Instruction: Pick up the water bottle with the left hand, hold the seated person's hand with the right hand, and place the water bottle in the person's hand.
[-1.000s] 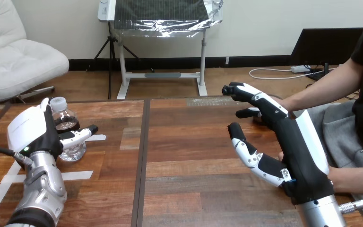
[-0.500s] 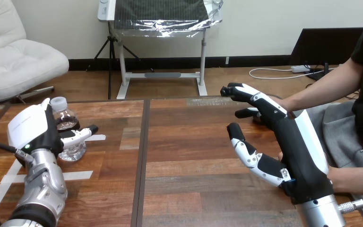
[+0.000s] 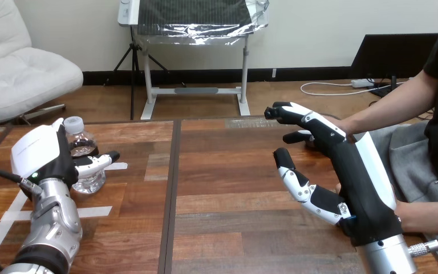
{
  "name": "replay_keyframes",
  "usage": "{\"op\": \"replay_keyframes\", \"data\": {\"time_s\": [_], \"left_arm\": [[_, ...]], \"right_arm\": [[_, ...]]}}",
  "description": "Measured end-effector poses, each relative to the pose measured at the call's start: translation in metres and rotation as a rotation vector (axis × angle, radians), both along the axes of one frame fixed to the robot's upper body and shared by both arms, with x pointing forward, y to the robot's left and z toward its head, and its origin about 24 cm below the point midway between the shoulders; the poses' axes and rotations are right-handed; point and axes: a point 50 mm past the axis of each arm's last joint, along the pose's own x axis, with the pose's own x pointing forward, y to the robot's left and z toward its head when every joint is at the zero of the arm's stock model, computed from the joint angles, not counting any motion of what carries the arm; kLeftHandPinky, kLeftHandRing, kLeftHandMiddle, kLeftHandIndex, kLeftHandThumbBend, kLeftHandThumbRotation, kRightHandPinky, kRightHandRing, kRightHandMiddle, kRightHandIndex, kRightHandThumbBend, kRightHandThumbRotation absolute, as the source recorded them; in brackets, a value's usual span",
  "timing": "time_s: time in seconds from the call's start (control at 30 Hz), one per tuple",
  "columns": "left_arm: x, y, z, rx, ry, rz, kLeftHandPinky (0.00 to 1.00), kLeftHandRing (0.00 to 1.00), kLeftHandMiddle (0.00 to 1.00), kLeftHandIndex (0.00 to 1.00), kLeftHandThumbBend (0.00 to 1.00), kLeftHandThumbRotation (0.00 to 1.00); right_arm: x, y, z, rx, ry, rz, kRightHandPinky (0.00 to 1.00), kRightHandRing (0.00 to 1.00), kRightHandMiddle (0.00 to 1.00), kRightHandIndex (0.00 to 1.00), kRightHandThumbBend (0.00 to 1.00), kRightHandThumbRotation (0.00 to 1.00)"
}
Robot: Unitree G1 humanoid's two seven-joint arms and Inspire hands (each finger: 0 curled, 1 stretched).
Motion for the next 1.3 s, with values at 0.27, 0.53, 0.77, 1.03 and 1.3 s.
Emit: {"op": "replay_keyframes", "data": {"time_s": [0.27, 0.53, 0.77, 1.03, 1.3], "left_arm": [[-0.0001, 0.0002, 0.0000, -0.009, -0.004, 0.003, 0.79, 0.82, 0.84, 0.84, 0.84, 0.48], [0.0000, 0.0004, 0.0003, -0.025, -0.013, 0.008, 0.77, 0.81, 0.82, 0.82, 0.84, 0.46], [-0.0001, 0.0006, 0.0002, -0.032, -0.013, 0.012, 0.74, 0.78, 0.81, 0.81, 0.83, 0.44], [-0.0002, 0.0008, -0.0005, -0.058, -0.009, 0.017, 0.71, 0.77, 0.80, 0.81, 0.84, 0.38], [-0.0001, 0.0007, -0.0010, -0.095, -0.012, 0.013, 0.63, 0.72, 0.76, 0.77, 0.82, 0.25]], "right_arm": [[0.0000, -0.0002, -0.0002, -0.001, 0.001, -0.001, 0.68, 0.80, 0.84, 0.74, 0.23, 0.00], [0.0001, -0.0004, -0.0002, -0.001, 0.001, -0.001, 0.67, 0.79, 0.83, 0.74, 0.24, 0.00], [0.0002, -0.0006, -0.0002, -0.001, 0.001, -0.002, 0.67, 0.79, 0.82, 0.73, 0.24, 0.00], [0.0003, -0.0008, -0.0001, -0.001, 0.001, -0.003, 0.67, 0.79, 0.82, 0.73, 0.25, 0.00], [0.0015, -0.0011, -0.0008, -0.002, 0.003, -0.004, 0.67, 0.78, 0.82, 0.73, 0.25, 0.00]]}}
